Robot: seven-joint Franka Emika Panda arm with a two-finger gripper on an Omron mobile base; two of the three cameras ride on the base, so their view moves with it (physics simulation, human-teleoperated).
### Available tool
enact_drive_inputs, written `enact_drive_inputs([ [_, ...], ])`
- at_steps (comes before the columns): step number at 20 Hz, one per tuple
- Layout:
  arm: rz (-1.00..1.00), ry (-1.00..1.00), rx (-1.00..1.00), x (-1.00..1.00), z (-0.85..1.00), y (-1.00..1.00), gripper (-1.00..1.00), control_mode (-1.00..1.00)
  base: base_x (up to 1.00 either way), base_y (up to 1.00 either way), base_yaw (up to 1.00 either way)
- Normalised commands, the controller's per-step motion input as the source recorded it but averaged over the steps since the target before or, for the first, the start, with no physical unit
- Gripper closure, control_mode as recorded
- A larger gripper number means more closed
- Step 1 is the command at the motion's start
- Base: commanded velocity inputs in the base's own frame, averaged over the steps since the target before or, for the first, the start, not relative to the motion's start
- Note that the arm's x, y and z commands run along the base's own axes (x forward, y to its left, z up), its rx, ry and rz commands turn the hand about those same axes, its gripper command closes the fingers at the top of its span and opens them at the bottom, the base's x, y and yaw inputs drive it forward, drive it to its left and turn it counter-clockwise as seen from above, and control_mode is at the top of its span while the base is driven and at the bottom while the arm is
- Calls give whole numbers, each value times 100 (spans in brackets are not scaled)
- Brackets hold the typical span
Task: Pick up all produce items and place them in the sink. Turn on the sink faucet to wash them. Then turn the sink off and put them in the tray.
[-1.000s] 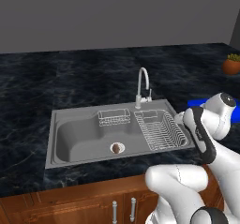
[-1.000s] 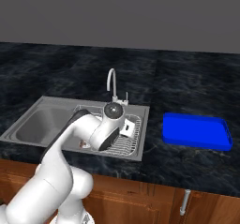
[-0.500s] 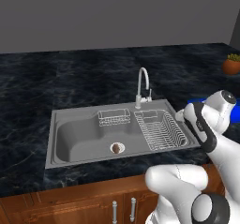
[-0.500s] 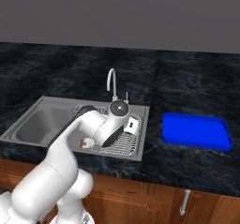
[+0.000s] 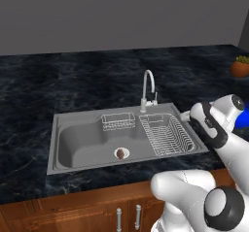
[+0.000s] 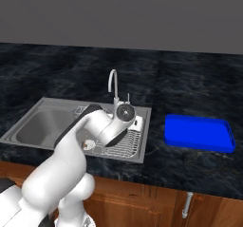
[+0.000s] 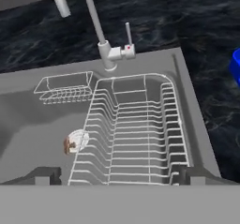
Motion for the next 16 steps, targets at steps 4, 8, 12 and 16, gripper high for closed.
enact_drive_inputs([
  [4,13,-22,-14,7,1,20,-100,-100,0,0,0],
  [8,16,-9,-16,37,1,33,-100,-100,0,0,0],
  [12,17,-8,-7,26,0,2,-100,-100,0,0,0],
  [16,21,-7,-1,30,0,-1,-100,-100,0,0,0],
])
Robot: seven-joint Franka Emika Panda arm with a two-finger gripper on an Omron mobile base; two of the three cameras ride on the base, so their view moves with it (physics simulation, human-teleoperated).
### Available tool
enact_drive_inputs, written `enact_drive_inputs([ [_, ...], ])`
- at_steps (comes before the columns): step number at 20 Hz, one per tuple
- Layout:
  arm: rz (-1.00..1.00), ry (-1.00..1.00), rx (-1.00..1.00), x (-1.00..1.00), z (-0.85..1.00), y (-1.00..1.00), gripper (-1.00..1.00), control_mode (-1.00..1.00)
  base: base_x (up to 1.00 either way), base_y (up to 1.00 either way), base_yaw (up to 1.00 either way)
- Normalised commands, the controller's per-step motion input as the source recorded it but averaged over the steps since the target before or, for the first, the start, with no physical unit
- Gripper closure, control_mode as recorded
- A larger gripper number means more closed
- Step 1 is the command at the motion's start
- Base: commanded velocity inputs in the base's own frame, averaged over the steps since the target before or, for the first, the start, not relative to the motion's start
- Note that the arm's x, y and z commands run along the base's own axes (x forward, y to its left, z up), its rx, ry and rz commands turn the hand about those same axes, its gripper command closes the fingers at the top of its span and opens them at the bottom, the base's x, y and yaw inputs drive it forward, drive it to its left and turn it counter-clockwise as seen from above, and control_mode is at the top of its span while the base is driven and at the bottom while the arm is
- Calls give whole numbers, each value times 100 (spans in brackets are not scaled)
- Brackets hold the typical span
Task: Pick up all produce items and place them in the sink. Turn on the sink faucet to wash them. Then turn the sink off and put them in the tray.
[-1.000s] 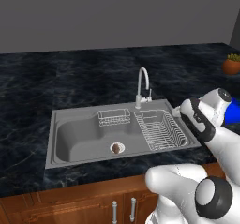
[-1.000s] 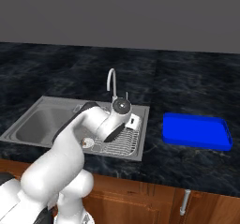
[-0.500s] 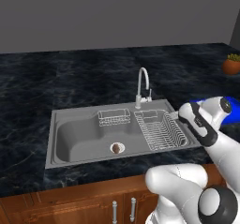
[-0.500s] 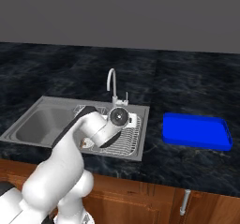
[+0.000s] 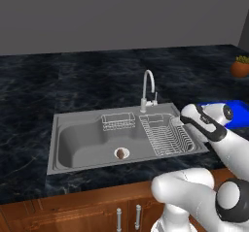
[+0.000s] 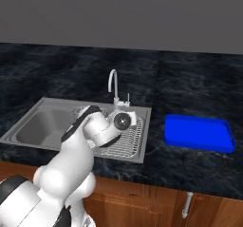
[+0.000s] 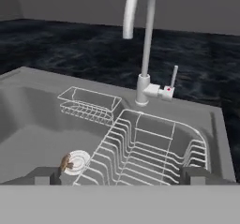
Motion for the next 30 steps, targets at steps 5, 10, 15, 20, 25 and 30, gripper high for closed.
enact_drive_inputs([
  [5,24,-9,0,33,0,-6,-100,-100,0,0,0],
  [10,24,-12,0,30,0,-11,-100,-100,0,0,0],
  [15,24,-11,0,32,8,-13,-100,-100,0,0,0],
  [20,21,-4,0,38,12,-7,-100,-100,0,0,0],
  [25,17,0,3,36,0,-7,-100,-100,0,0,0],
  [30,7,-3,2,19,-1,-2,-100,-100,0,0,0],
])
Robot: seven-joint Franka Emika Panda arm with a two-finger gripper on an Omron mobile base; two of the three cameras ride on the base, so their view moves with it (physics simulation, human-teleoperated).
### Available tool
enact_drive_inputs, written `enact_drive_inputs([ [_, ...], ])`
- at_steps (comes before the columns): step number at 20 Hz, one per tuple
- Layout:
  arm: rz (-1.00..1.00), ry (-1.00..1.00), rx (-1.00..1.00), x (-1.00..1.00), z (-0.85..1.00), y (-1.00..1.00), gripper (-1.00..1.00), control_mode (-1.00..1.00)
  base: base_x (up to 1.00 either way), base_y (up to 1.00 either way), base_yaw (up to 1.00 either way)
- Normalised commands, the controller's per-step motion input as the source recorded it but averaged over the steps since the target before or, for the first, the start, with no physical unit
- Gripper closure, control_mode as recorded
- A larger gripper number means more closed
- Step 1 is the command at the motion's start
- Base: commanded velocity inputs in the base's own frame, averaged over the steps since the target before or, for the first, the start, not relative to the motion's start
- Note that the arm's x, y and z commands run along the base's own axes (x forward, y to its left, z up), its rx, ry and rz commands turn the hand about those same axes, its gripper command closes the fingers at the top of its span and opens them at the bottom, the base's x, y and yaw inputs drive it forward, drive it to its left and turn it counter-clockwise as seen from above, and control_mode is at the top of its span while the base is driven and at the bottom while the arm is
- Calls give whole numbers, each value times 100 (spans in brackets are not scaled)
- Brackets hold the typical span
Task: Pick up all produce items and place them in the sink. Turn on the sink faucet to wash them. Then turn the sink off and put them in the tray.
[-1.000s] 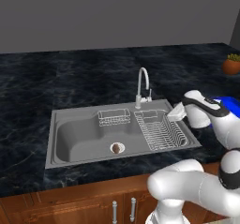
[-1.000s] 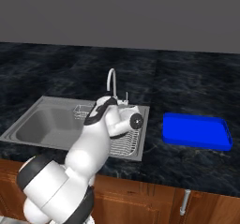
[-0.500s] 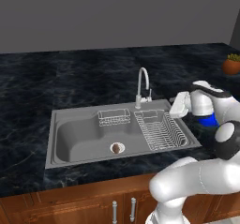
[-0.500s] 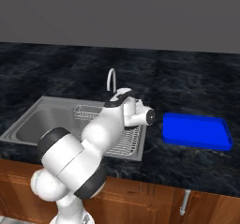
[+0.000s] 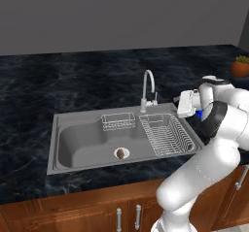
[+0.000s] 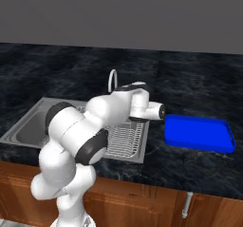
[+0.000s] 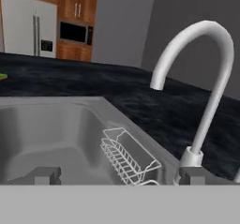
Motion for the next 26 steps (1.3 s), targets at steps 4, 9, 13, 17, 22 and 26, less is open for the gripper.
enact_drive_inputs([
  [4,4,-6,0,23,-1,0,-100,-100,0,0,0],
  [9,0,-4,0,32,0,0,-100,-100,0,0,0],
  [13,0,0,2,34,0,0,-100,-100,0,0,0],
  [17,0,0,2,38,0,2,-100,-100,0,0,0],
  [22,0,0,2,42,-1,5,-100,-100,0,0,0],
  [26,0,0,1,40,-9,12,-100,-100,0,0,0],
])
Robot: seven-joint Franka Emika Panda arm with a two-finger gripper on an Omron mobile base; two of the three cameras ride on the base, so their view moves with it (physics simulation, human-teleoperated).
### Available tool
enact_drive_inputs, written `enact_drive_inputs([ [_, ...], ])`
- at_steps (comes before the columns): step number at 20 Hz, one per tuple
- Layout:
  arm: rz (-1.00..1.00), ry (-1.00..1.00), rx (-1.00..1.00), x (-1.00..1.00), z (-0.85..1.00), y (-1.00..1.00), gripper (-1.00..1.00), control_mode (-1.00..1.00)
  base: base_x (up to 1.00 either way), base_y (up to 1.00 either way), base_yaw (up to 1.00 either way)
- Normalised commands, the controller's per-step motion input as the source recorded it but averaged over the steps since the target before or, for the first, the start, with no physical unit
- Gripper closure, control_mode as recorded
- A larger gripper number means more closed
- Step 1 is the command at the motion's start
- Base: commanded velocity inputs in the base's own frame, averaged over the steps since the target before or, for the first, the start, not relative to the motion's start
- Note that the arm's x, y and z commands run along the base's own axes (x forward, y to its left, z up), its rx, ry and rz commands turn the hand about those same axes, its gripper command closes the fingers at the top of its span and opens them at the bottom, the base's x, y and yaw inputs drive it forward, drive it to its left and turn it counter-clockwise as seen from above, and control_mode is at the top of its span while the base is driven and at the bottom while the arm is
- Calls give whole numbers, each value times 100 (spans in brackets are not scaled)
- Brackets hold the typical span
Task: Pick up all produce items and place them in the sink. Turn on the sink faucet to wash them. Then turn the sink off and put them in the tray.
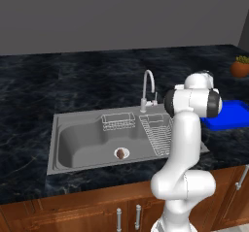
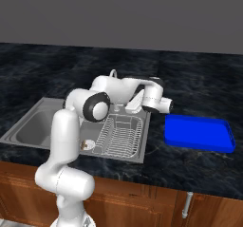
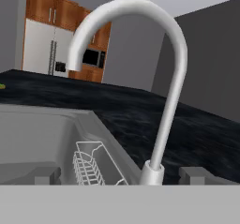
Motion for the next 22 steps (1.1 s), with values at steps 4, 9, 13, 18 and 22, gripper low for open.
enact_drive_inputs([
  [4,1,0,0,38,-21,23,-100,-100,0,0,0],
  [9,0,0,0,38,-23,19,-100,-100,0,0,0],
  [13,0,0,0,34,-17,14,-100,-100,0,0,0],
  [18,0,0,0,28,-16,8,-100,-100,0,0,0],
  [22,0,0,0,27,-16,0,-100,-100,0,0,0],
])
